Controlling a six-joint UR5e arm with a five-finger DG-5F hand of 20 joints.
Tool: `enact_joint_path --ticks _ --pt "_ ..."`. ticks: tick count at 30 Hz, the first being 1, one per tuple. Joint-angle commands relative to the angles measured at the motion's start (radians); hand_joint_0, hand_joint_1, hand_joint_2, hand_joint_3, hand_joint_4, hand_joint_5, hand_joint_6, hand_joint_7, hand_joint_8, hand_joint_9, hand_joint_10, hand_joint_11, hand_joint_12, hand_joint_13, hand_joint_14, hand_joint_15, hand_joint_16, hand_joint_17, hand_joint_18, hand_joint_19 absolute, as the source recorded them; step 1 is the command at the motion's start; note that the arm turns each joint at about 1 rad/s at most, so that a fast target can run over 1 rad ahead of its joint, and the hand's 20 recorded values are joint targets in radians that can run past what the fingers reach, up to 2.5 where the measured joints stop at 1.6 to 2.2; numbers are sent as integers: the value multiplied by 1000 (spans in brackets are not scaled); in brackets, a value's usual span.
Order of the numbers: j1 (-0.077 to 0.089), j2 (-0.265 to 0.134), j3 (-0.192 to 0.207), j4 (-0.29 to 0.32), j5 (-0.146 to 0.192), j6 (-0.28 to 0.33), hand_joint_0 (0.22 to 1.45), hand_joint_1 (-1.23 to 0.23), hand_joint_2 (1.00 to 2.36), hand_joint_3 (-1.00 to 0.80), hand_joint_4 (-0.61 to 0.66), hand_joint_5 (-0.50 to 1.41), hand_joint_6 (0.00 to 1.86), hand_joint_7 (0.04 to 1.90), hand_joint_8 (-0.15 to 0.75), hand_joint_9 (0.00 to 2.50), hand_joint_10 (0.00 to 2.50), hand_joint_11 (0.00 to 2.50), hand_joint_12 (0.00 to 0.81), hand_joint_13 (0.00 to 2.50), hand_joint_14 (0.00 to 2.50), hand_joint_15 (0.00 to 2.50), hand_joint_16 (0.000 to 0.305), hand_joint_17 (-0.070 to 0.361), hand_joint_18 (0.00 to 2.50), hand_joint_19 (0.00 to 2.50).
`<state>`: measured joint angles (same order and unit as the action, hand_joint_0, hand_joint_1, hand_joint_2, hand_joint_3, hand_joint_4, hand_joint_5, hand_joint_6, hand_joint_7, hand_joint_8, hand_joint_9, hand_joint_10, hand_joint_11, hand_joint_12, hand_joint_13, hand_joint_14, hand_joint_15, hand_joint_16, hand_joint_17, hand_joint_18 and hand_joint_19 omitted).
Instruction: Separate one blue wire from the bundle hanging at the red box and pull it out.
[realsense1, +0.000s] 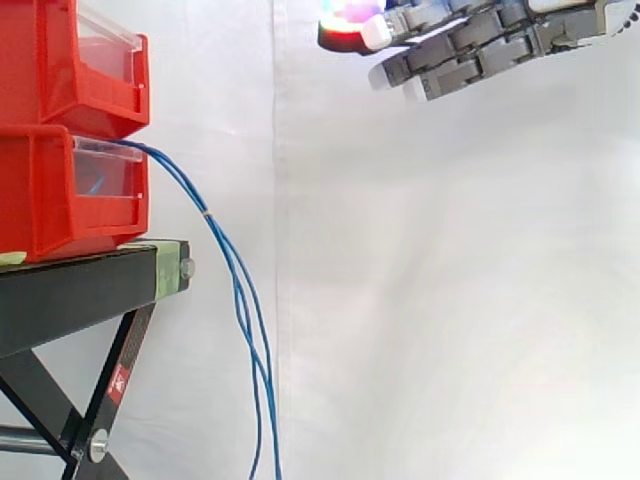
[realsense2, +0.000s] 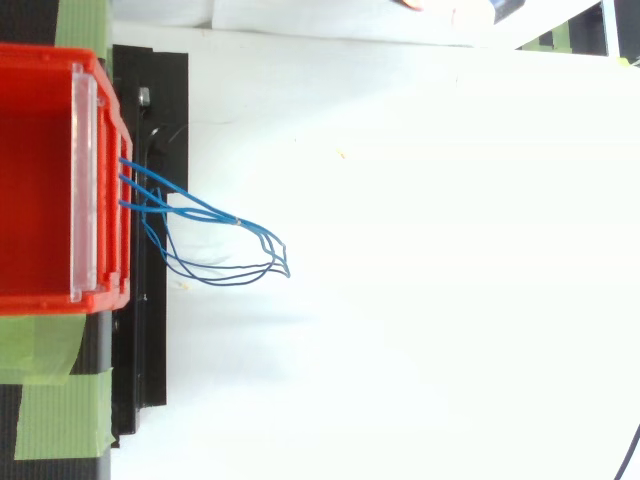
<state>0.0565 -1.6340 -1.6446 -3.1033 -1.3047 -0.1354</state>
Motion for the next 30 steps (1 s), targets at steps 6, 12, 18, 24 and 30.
enact_joint_path --ticks 6,12,18,24,30 --pt "19 -18 0 -17 -1 -101 420 -574 1000 -500 168 -263 501 660 248 82 0 0 341 0 3 92 65 146 0 255" --pt "26 -18 -1 -18 -2 -136 413 -523 1000 -500 140 -272 501 641 230 0 0 0 341 0 3 85 68 153 0 182" --pt "36 -53 -1 -8 -2 -179 446 -551 1000 -500 115 -277 501 649 197 0 0 0 337 0 3 70 72 161 0 146" --pt "46 -58 -23 -5 1 -227 516 -620 1000 -500 146 -264 501 700 189 0 0 0 323 0 2 85 65 146 0 187" --pt "57 -58 -144 212 7 -283 521 -648 1000 -500 215 -241 502 742 202 0 0 0 309 0 3 91 60 136 0 175"
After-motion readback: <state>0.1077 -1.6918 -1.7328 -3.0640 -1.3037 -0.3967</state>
